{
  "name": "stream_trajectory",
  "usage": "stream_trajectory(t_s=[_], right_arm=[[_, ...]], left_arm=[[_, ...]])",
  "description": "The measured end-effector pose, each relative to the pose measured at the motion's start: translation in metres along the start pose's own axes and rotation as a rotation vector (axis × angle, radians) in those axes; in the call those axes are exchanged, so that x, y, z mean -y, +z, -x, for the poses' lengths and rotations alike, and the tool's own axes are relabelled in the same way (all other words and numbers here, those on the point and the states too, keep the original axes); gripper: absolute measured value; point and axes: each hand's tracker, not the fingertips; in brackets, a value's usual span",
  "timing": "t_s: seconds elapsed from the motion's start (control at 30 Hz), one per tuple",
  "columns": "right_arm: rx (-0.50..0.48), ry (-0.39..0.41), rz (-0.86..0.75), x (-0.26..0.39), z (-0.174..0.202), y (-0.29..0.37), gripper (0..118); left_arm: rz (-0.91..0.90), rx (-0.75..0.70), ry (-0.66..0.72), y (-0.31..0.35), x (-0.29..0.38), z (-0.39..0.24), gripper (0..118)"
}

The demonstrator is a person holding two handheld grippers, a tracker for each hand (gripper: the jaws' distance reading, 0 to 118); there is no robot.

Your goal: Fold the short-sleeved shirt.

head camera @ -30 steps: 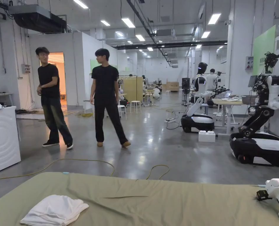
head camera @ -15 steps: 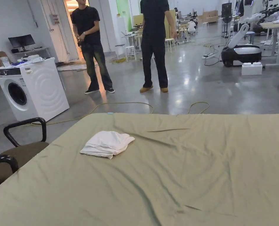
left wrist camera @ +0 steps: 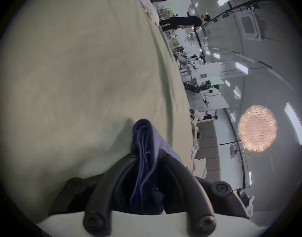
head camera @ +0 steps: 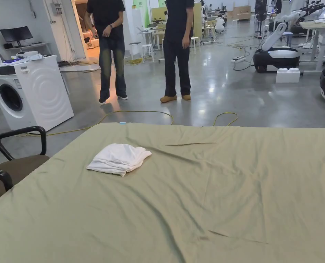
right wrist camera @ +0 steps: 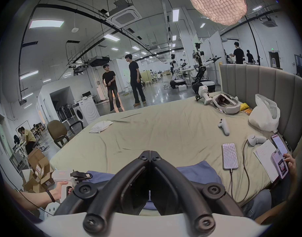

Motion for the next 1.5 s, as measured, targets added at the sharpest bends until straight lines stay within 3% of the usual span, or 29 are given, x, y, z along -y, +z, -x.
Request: stream_trajectory(t_s=[0.27, 0.43, 0.6, 0.77, 0.87, 1.07, 1.1, 1.17, 1.2, 1.23, 1.4, 1.47, 1.5], right_arm=[[0.024, 0.005, 0.017, 0.0, -0.006, 0.006, 0], [0.023, -0.027, 0.018, 0.005, -0.016, 0.007, 0], [-0.026, -0.13, 0.036, 0.013, -0.025, -0.001, 0], [-0.086, -0.195, -0.007, 0.016, -0.029, -0.002, 0], [-0.069, -0.162, -0.021, 0.012, -0.026, 0.007, 0], [0.0, -0.101, -0.011, 0.021, -0.029, 0.041, 0], [0.02, -0.094, 0.0, 0.024, -0.031, 0.045, 0], [0.045, -0.082, 0.025, 0.032, -0.037, 0.05, 0], [0.041, -0.08, 0.03, 0.036, -0.04, 0.052, 0], [0.038, -0.084, 0.035, 0.039, -0.042, 0.053, 0], [0.012, -0.138, 0.058, 0.045, -0.044, 0.047, 0], [0.006, -0.147, 0.059, 0.044, -0.041, 0.04, 0], [-0.001, -0.149, 0.057, 0.044, -0.039, 0.038, 0]], left_arm=[[-0.103, 0.079, 0.016, 0.037, -0.014, -0.021, 12], [-0.243, -0.006, -0.053, 0.099, -0.059, -0.04, 12], [-0.313, -0.14, -0.302, 0.131, -0.074, -0.089, 12], [-0.142, -0.06, -0.407, 0.059, 0.012, -0.155, 12], [0.005, 0.015, -0.453, -0.008, 0.055, -0.161, 12], [0.174, -0.049, -0.435, -0.108, 0.095, -0.158, 14], [0.194, -0.077, -0.435, -0.116, 0.098, -0.158, 21], [0.226, -0.126, -0.462, -0.126, 0.099, -0.159, 74], [0.213, -0.109, -0.455, -0.125, 0.101, -0.159, 92], [0.205, -0.096, -0.454, -0.122, 0.099, -0.158, 95], [0.13, -0.017, -0.385, -0.101, 0.082, -0.138, 92], [0.168, -0.057, -0.408, -0.101, 0.094, -0.135, 74], [0.209, -0.093, -0.438, -0.106, 0.099, -0.131, 56]])
